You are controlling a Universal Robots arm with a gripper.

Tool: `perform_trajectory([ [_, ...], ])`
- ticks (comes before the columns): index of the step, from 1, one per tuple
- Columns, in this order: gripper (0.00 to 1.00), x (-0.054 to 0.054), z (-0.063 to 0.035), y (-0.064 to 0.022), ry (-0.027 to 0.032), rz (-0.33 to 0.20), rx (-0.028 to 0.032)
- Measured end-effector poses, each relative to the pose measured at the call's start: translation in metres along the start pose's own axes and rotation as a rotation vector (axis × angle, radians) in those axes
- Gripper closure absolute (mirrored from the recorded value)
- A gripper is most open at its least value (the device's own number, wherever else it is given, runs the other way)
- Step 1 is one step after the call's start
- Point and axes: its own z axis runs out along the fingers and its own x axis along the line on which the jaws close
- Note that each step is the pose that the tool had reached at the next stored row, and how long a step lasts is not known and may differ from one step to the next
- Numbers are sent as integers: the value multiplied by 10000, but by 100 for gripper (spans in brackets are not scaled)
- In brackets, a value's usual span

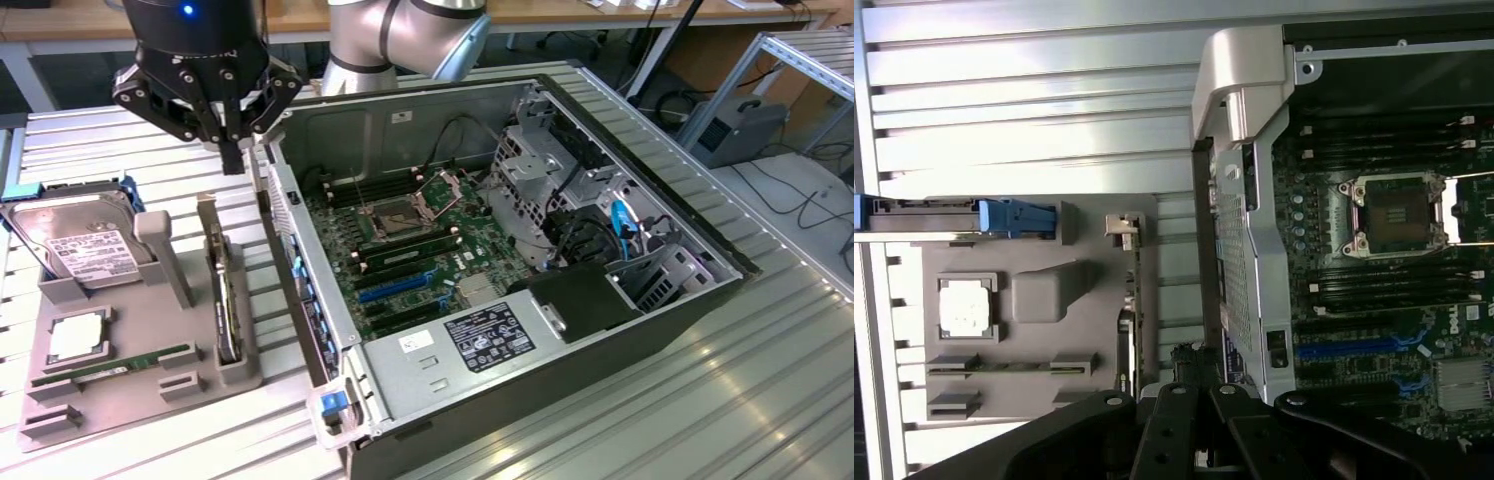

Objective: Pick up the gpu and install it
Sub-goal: 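Reach for the gpu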

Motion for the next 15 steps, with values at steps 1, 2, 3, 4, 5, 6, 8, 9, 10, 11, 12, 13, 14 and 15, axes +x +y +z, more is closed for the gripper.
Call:
perform_trajectory([
  [1,89,4,0,0,1,0,0],
  [2,89,8,-1,-1,1,0,0],
  [3,89,11,-1,-1,0,0,0],
  [4,89,16,-1,-1,0,0,0],
  [5,89,21,-1,-2,0,0,0],
  [6,89,26,-1,-2,0,1,0],
  [8,89,35,-1,-3,0,0,0],
  [9,89,39,-1,-3,0,0,0],
  [10,89,46,-1,-3,0,0,0],
  [11,89,51,-2,-4,1,0,0],
  [12,89,56,-2,-4,0,0,0],
  [13,89,61,-2,-5,0,0,0],
  [14,89,66,-2,-5,0,0,0],
  [15,89,71,-2,-5,0,0,0],
])
